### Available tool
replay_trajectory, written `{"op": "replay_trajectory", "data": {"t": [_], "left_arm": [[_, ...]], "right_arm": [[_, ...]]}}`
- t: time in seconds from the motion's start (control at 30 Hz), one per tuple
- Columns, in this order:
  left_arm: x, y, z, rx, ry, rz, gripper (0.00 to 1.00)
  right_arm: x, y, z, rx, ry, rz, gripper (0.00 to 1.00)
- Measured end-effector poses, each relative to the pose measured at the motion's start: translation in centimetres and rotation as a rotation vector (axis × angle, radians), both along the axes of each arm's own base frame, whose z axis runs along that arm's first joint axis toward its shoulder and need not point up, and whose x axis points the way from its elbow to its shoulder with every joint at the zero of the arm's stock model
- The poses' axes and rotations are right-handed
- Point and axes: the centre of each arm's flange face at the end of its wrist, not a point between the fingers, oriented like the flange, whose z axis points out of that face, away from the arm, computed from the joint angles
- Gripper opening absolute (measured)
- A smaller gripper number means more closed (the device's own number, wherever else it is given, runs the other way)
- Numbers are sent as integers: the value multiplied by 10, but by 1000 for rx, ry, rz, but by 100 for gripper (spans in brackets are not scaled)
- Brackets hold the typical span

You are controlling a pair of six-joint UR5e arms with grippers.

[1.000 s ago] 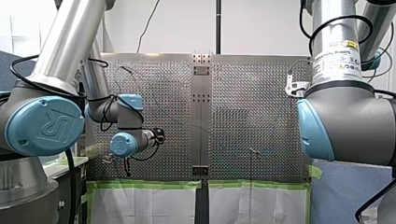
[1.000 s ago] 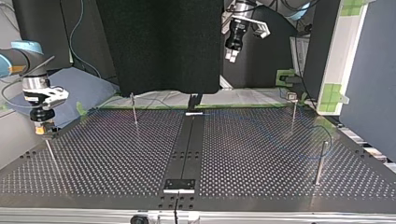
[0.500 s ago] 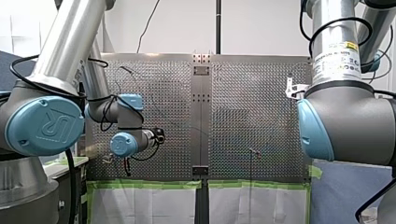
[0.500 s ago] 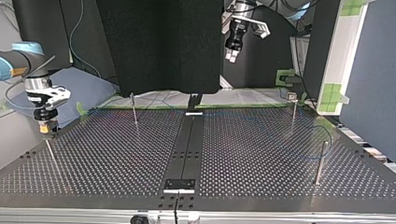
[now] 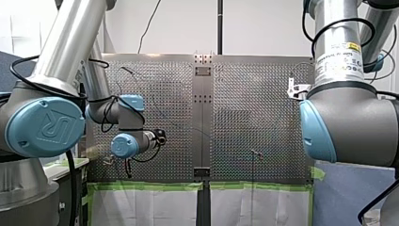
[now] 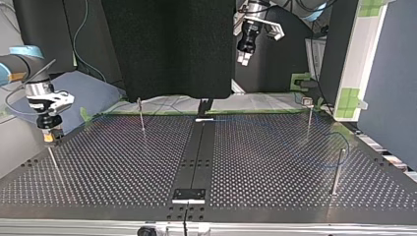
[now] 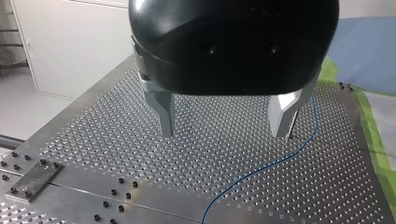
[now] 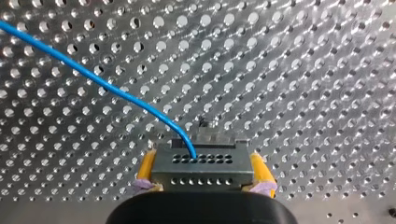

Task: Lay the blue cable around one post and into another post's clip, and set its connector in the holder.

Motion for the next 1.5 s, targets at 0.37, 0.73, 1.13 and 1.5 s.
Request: {"op": "replay_trajectory", "data": {"t": [0.37, 0.73, 1.13, 1.5], "left_arm": [[0, 0, 0, 0, 0, 1, 100], [0, 0, 0, 0, 0, 2, 100], [1, 1, 0, -1, 0, 3, 100], [3, 2, 0, 1, 6, 6, 100]], "right_arm": [[-10, -3, 1, -1, -4, 17, 0], [-9, -12, -9, 18, -2, 20, 0], [-6, -17, -2, 9, -4, 41, 0], [-6, -19, 4, 4, 0, 44, 0]]}}
